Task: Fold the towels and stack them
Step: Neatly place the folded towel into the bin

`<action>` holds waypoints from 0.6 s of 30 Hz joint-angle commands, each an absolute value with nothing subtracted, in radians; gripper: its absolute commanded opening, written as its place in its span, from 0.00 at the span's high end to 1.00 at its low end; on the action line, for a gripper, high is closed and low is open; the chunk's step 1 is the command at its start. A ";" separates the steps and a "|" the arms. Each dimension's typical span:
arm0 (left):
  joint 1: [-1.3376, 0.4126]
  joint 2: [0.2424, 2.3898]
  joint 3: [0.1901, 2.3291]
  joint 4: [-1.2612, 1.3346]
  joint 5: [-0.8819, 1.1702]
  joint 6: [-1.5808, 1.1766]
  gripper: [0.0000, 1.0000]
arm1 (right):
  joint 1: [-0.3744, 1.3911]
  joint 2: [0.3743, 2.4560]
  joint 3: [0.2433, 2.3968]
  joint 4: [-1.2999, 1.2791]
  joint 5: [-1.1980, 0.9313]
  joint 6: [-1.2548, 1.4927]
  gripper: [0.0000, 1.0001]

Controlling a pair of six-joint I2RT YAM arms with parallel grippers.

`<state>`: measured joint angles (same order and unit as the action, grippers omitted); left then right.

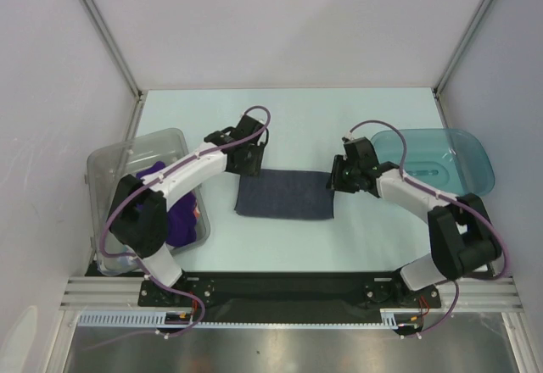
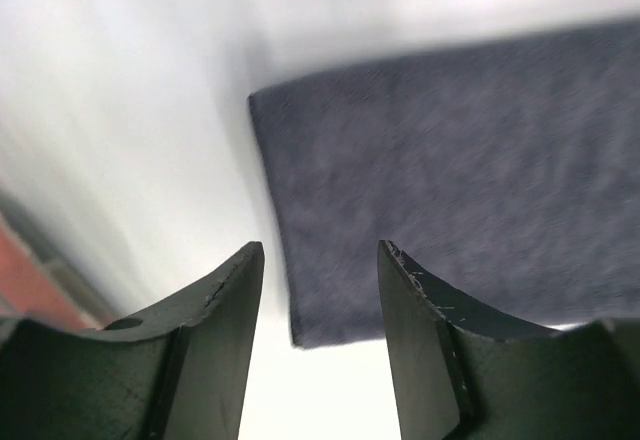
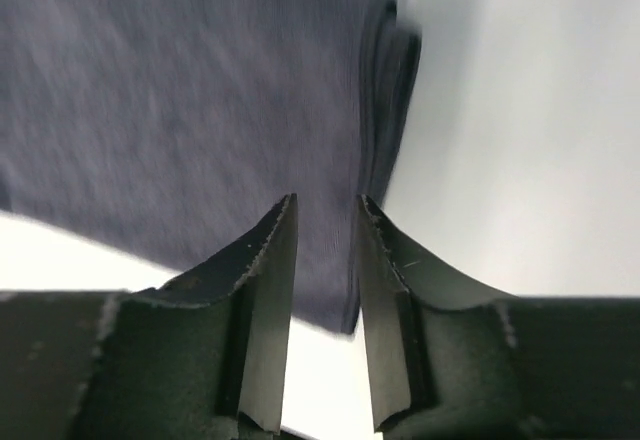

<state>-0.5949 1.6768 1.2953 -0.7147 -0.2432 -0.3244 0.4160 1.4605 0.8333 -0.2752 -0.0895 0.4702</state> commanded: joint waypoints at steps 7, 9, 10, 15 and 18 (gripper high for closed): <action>-0.493 1.856 1.299 -0.571 -0.072 -0.342 0.46 | 0.383 1.703 0.996 -0.197 0.040 0.387 0.66; -0.476 1.878 1.308 -0.568 -0.064 -0.341 0.46 | 0.383 1.716 0.996 -0.186 0.052 0.358 0.70; -0.462 1.885 1.310 -0.561 -0.064 -0.339 0.46 | 0.382 1.727 0.991 -0.173 0.063 0.347 0.71; -0.436 1.916 1.348 -0.578 -0.074 -0.339 0.46 | 0.351 1.735 0.985 -0.123 0.032 0.287 0.71; -0.431 1.907 1.402 -0.638 -0.095 -0.331 0.46 | 0.345 1.704 1.017 -0.171 -0.027 0.273 0.66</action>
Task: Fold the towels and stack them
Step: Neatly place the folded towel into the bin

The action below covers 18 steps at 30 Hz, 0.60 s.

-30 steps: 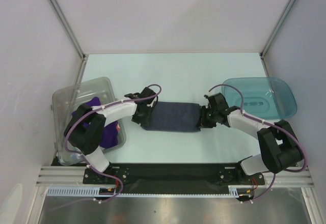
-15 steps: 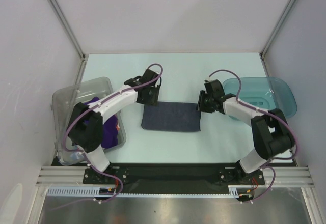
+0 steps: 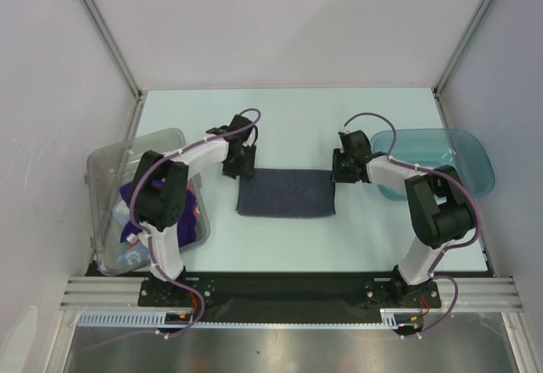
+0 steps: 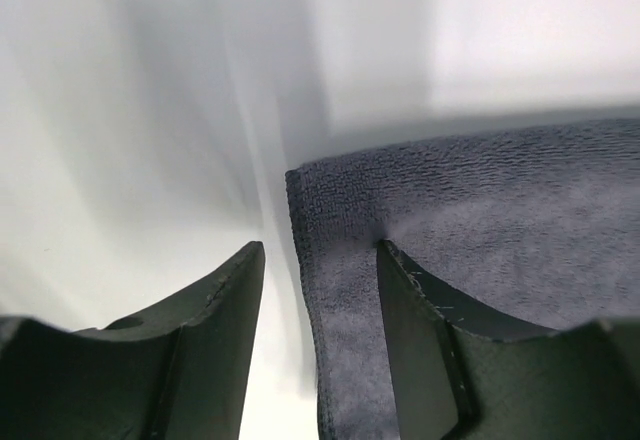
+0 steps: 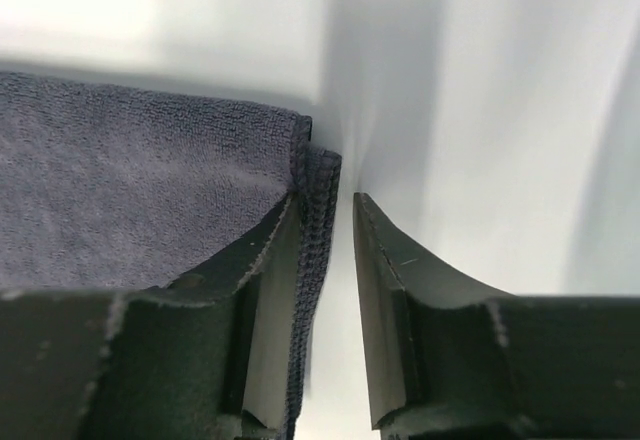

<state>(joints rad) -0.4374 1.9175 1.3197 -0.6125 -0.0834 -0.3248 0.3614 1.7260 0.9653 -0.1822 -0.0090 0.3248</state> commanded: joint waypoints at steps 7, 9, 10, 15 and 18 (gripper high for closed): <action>-0.445 1.731 1.398 -0.721 -0.138 -0.302 0.44 | 0.354 1.551 1.000 -0.344 -0.124 0.394 0.46; -0.448 1.674 1.312 -0.678 -0.054 -0.311 0.45 | 0.357 1.513 0.948 -0.341 -0.133 0.438 0.45; -0.452 1.626 1.275 -0.655 -0.008 -0.311 0.45 | 0.360 1.505 0.934 -0.324 -0.132 0.446 0.44; -0.477 1.560 1.050 -0.530 0.187 -0.356 0.46 | 0.364 1.500 0.879 -0.279 -0.106 0.497 0.43; -0.498 1.572 0.976 -0.486 0.204 -0.377 0.48 | 0.382 1.494 0.844 -0.232 -0.094 0.509 0.42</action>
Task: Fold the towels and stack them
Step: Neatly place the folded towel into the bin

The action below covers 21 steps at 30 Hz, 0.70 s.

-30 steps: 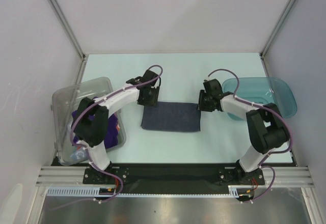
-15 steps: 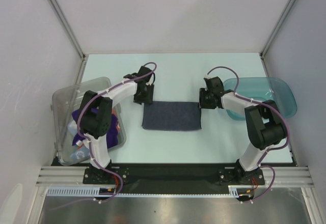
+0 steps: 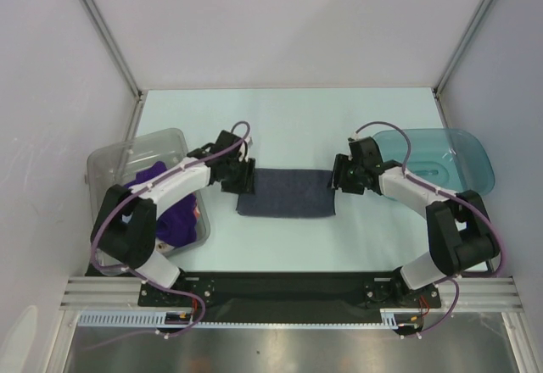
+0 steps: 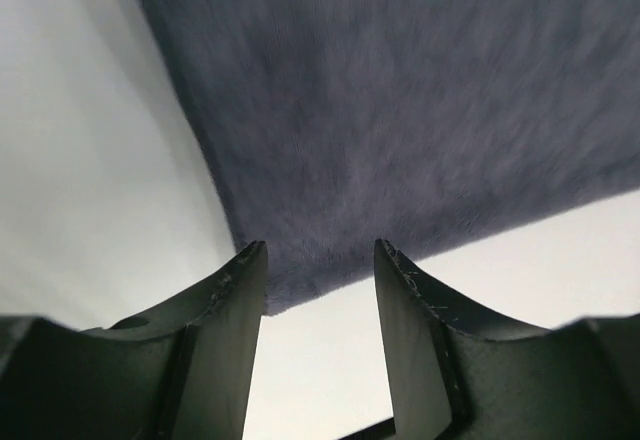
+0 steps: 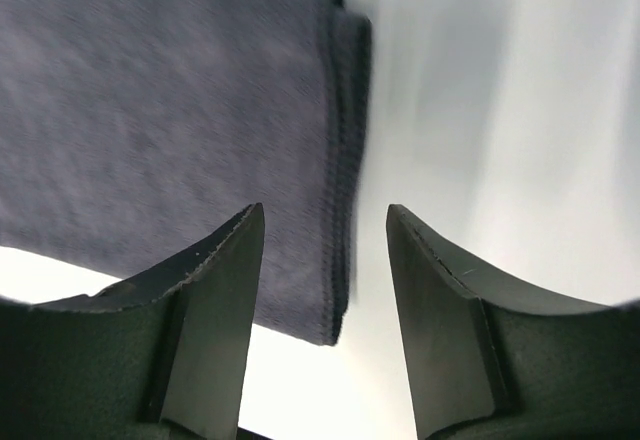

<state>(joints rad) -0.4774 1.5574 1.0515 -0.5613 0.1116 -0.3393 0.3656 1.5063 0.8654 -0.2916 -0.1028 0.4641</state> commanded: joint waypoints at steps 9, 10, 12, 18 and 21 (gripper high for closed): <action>-0.506 1.614 0.911 -0.505 0.060 -0.417 0.48 | 0.440 1.554 0.769 -0.147 -0.074 0.531 0.40; -0.506 1.617 0.910 -0.508 0.045 -0.417 0.48 | 0.452 1.560 0.769 -0.149 -0.055 0.529 0.41; -0.506 1.621 0.908 -0.505 0.044 -0.422 0.48 | 0.460 1.575 0.758 -0.146 -0.051 0.538 0.41; -0.506 1.615 0.910 -0.506 0.037 -0.434 0.48 | 0.474 1.578 0.730 -0.121 -0.060 0.541 0.56; -0.506 1.609 0.899 -0.492 0.049 -0.449 0.48 | 0.472 1.562 0.732 -0.135 -0.040 0.520 0.77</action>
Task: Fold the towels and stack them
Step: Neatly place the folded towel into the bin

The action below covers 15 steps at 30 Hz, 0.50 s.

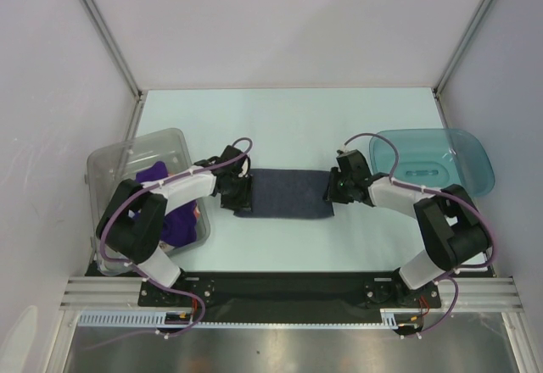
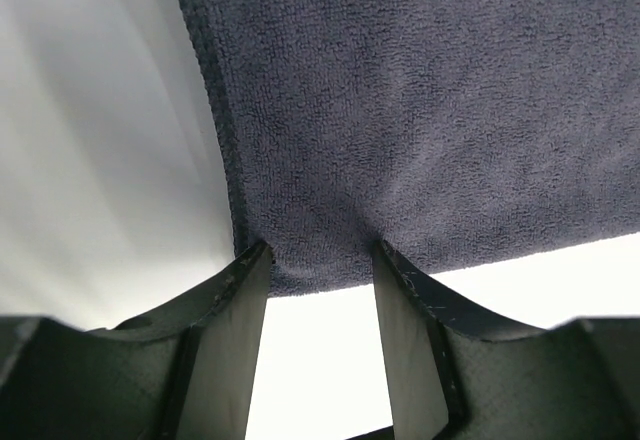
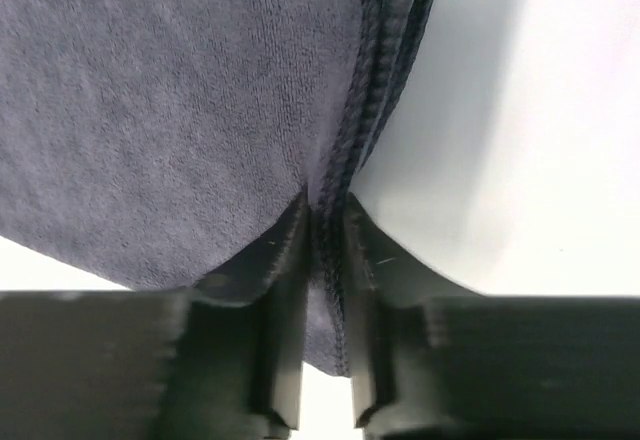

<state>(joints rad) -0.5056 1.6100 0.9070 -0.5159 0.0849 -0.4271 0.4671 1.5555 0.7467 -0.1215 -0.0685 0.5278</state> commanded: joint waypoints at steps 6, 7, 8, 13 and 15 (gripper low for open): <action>-0.509 1.551 0.906 -0.502 0.035 -0.482 0.46 | 0.472 1.503 0.804 -0.274 0.039 0.440 1.00; -0.509 1.540 0.923 -0.515 0.034 -0.483 0.46 | 0.469 1.496 0.824 -0.299 0.054 0.425 1.00; -0.509 1.531 0.949 -0.534 0.028 -0.468 0.44 | 0.468 1.488 0.863 -0.329 0.064 0.401 1.00; -0.500 1.497 1.204 -0.716 -0.081 -0.397 0.39 | 0.442 1.480 1.005 -0.550 0.106 0.341 1.00; -0.491 1.486 1.274 -0.761 -0.112 -0.364 0.37 | 0.431 1.470 1.060 -0.625 0.110 0.316 1.00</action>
<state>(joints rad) -0.5037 1.5631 1.1484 -0.6800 -0.0231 -0.4217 0.4492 1.5208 0.9829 -0.4667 0.0525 0.3798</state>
